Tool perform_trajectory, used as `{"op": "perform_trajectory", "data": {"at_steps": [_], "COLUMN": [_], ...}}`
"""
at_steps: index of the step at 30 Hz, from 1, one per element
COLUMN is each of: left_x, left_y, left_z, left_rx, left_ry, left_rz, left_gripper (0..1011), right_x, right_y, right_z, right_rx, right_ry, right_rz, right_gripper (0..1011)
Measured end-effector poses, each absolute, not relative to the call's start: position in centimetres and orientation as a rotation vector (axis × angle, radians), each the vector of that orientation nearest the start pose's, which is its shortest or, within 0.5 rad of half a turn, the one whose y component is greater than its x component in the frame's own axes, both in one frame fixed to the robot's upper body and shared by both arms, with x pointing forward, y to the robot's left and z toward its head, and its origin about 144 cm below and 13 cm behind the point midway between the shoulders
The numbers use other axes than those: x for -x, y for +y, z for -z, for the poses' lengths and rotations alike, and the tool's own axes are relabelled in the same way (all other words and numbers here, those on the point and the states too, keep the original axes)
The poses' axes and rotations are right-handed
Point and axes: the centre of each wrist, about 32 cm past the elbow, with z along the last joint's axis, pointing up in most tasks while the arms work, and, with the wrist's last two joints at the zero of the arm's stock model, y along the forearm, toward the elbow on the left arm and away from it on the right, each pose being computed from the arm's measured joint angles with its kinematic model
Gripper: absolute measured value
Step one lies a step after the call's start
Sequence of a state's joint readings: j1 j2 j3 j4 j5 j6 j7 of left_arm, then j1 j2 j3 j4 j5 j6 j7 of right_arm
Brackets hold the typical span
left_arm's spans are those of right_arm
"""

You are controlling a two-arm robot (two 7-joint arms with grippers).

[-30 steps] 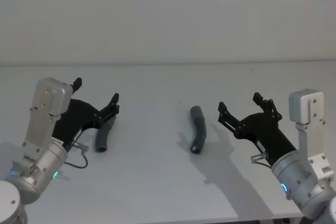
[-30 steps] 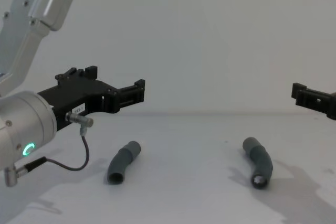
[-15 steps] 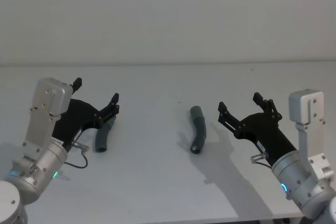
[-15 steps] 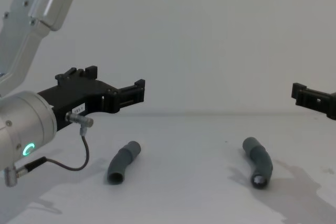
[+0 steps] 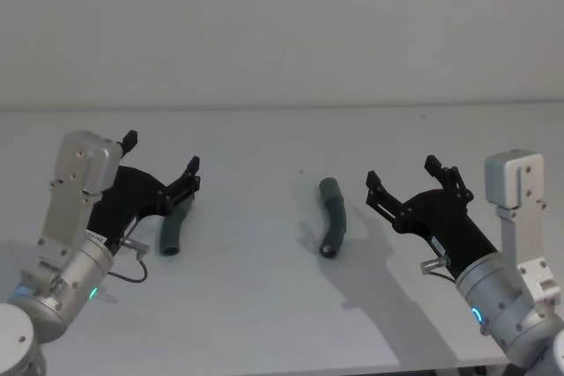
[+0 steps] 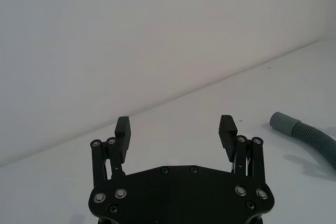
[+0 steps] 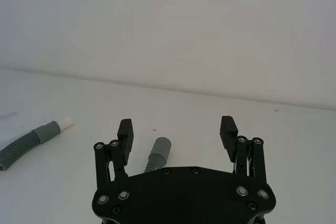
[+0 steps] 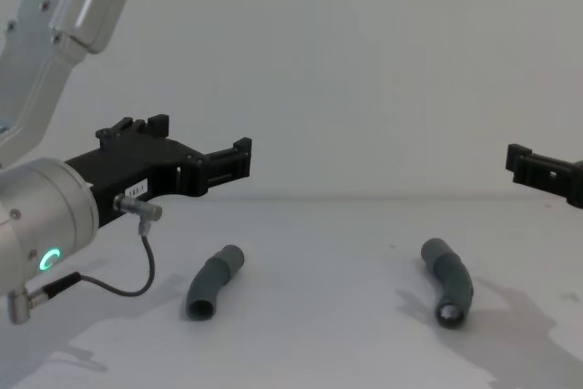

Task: Use both hands to pick up one end of the pipe from the table, align the ends, and insert them.

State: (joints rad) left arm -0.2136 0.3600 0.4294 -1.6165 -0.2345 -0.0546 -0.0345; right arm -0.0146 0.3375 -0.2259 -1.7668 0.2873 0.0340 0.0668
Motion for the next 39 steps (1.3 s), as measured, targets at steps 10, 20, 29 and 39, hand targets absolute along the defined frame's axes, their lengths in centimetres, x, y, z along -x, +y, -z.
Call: {"op": "perform_trajectory", "data": {"at_steps": [10,20,29,39], "left_x": [-48.8,-48.5,-48.4,-48.6], "left_y": [19.8,19.5,19.2,18.8], "left_z": [-120.2,-121.5,-122.4,-122.5], "left_rx": [-0.010,-0.099,-0.188,-0.243], "left_ry": [-0.213,-0.139,-0.038,0.065], "left_rz": [-1.141,-1.182,-1.197,-1.182], "left_gripper": [1003,1003,1003,1003], "right_x": [-44.3,-44.3,-44.3,-44.3], "right_y": [-23.7,-23.7,-23.7,-23.7], "right_z": [-118.9,-118.9,-118.9,-118.9], "right_rx": [-0.026,-0.026,-0.026,-0.026], "right_ry": [-0.075,-0.075,-0.075,-0.075], "right_rz": [1.229,1.230,1.229,1.229], "right_gripper": [1006,1006,1006,1006]}}
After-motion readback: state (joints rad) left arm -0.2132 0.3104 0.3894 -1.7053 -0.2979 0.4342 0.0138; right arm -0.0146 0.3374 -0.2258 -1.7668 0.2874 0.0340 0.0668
